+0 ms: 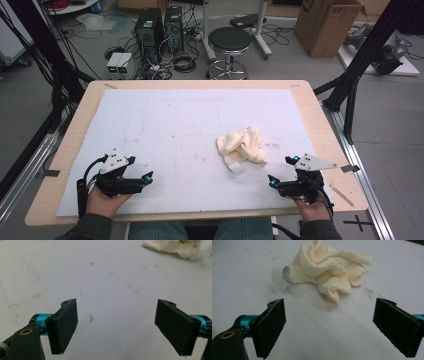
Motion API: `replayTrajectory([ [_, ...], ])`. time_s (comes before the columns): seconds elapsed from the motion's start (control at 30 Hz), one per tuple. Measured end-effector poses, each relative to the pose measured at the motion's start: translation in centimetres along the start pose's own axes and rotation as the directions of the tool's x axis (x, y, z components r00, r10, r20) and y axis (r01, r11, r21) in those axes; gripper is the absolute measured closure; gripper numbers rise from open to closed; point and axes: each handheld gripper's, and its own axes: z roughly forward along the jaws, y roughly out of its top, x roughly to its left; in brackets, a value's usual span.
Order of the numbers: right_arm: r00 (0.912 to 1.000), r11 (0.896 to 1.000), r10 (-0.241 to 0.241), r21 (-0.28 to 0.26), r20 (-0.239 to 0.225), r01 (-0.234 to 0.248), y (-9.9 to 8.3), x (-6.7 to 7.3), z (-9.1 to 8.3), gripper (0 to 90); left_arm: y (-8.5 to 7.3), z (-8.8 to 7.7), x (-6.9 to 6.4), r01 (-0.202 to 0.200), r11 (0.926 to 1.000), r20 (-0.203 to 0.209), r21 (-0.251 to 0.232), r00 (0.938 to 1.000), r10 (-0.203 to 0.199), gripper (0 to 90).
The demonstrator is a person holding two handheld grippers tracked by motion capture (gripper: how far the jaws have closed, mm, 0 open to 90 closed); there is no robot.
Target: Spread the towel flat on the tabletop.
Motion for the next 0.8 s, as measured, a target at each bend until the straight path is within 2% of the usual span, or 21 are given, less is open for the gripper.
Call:
replayTrajectory([
  [0.5, 1.0000, 1.000, 0.008, -0.028, -0.005, -0.009, 0.6, -0.1, -0.5, 10.4, 0.0, -0.1, -0.1, -0.006, 1.0000, -0.005, 0.001, 1.0000, 0.006, 19.1],
  [0.67, 0.9998, 0.999, 0.011, -0.033, -0.016, -0.011, 1.7, -0.2, -0.5, 10.4, 0.0, -0.2, 0.0, -0.003, 1.0000, -0.005, -0.002, 1.0000, 0.003, 19.0],
  [0.73, 0.9998, 0.999, 0.003, -0.033, -0.017, -0.003, 2.0, -0.2, -0.4, 10.5, 0.0, -0.3, 0.0, -0.003, 1.0000, -0.009, -0.002, 1.0000, 0.003, 19.1],
  [0.8, 0.9996, 0.999, -0.024, -0.025, -0.017, 0.024, 3.0, -0.1, -0.3, 10.5, 0.0, -0.3, 0.0, -0.004, 1.0000, -0.009, -0.003, 1.0000, 0.004, 19.1],
])
